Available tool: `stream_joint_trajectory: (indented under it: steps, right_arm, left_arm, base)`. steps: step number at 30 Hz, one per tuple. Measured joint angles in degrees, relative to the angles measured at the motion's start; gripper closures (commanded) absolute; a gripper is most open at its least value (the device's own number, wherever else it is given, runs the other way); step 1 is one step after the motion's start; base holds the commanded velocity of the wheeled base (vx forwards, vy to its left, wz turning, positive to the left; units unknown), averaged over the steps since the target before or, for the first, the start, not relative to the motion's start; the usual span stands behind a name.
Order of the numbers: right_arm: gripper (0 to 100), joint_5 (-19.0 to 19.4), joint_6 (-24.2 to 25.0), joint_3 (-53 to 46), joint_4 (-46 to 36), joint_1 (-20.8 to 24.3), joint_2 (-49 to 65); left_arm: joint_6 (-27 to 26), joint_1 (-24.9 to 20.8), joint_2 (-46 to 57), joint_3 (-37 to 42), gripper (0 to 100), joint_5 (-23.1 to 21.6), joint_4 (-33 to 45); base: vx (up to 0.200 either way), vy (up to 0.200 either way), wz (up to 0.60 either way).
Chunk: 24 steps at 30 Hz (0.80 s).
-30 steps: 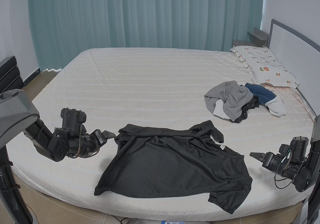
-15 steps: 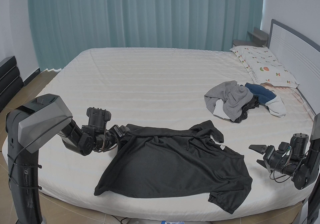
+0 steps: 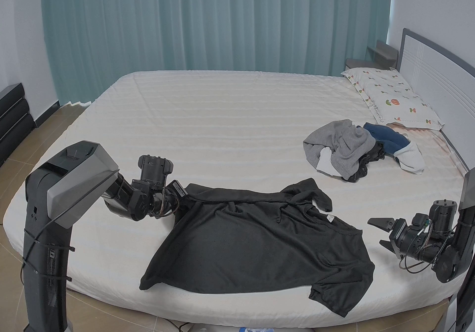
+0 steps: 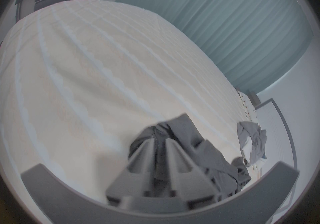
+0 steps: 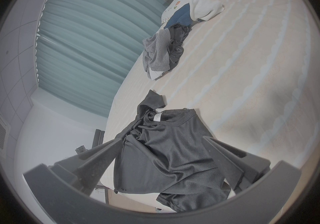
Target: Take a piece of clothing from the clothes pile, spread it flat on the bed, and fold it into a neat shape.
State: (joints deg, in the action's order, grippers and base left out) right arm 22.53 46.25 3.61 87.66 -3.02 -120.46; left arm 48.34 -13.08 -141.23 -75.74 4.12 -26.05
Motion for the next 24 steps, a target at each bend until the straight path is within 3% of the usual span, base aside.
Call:
stream_joint_trajectory:
  steps: [11,24]
  right_arm:
    - [0,-0.01,-0.02,-1.22,1.34,0.13,-0.51]
    - [0,-0.04,-0.07,-1.24,1.32,0.49,-1.16]
  left_arm:
    - [-3.47,5.67,-1.57,-7.36,100,0.41,0.73]
    - [-7.86,11.22,-8.02,-22.85,100,0.33,0.3]
  base:
    - [0.0,0.0,0.0]
    - [0.0,0.0,0.0]
